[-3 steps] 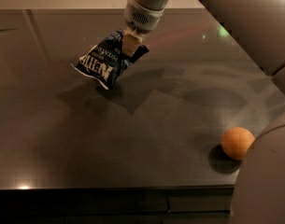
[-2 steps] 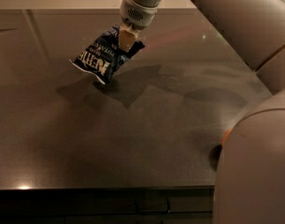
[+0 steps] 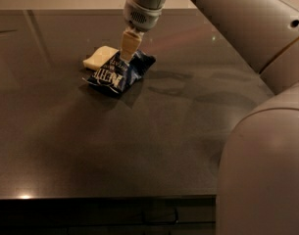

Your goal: Move blue chip bag near sponge

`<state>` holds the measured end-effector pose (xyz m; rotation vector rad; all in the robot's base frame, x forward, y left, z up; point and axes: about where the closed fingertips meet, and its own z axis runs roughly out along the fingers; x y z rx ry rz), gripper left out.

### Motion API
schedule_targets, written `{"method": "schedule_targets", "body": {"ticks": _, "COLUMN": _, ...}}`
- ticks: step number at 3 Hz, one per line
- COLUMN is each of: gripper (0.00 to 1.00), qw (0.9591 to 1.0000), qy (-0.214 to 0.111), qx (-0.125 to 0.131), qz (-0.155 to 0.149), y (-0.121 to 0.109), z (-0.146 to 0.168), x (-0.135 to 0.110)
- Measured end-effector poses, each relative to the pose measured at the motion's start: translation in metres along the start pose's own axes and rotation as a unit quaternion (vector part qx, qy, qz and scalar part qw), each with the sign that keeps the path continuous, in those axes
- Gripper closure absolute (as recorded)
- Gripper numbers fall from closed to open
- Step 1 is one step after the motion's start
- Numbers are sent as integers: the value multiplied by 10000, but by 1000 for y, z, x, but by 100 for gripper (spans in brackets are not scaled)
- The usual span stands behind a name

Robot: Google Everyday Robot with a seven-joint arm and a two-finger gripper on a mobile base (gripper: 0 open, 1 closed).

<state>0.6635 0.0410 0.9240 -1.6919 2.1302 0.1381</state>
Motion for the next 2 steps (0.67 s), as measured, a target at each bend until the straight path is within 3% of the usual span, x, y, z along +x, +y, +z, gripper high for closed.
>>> {"method": "schedule_targets", "body": {"ticks": 1, "gripper": 0, "qw": 10000, "qy": 1, "qx": -10, "qz": -7, "y": 0, "z": 2, "x": -1}}
{"method": "schedule_targets", "body": {"ticks": 2, "gripper": 0, "qw": 10000, "qy": 1, "qx": -10, "qz": -7, "y": 0, "z": 2, "x": -1}}
